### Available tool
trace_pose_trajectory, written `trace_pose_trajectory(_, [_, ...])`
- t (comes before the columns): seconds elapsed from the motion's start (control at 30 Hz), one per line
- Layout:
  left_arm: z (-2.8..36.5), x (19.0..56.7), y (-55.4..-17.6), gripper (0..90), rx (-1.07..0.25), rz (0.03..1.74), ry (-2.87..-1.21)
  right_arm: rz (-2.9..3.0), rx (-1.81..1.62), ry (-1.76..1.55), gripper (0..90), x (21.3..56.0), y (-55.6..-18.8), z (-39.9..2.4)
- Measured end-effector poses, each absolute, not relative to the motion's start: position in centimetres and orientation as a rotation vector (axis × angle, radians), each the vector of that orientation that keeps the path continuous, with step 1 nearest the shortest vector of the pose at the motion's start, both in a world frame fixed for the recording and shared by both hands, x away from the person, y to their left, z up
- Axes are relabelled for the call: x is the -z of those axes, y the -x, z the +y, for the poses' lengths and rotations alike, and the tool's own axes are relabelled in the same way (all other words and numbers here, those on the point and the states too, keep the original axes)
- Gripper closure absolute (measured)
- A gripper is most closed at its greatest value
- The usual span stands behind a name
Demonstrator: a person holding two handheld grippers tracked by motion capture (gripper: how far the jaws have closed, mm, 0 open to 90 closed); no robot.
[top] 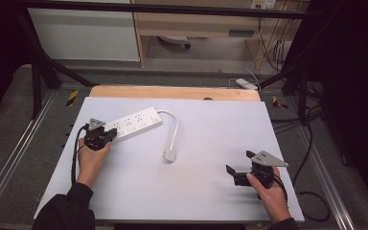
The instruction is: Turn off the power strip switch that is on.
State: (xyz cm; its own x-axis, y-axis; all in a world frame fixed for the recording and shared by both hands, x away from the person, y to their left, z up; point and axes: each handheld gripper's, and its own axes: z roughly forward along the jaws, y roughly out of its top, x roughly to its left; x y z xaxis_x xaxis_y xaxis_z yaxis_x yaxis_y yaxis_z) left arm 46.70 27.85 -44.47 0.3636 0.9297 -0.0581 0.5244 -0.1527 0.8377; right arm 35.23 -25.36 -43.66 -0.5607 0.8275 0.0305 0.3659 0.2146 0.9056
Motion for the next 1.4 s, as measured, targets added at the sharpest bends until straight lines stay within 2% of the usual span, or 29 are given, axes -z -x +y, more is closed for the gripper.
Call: trace_pose_trajectory(1.4, [27.53, 43.83, -46.86, 90.0, -0.621, 1.259, -1.792, 2.026, -1.318, -1.104, 2.4, 43.63, -35.23, -25.4])
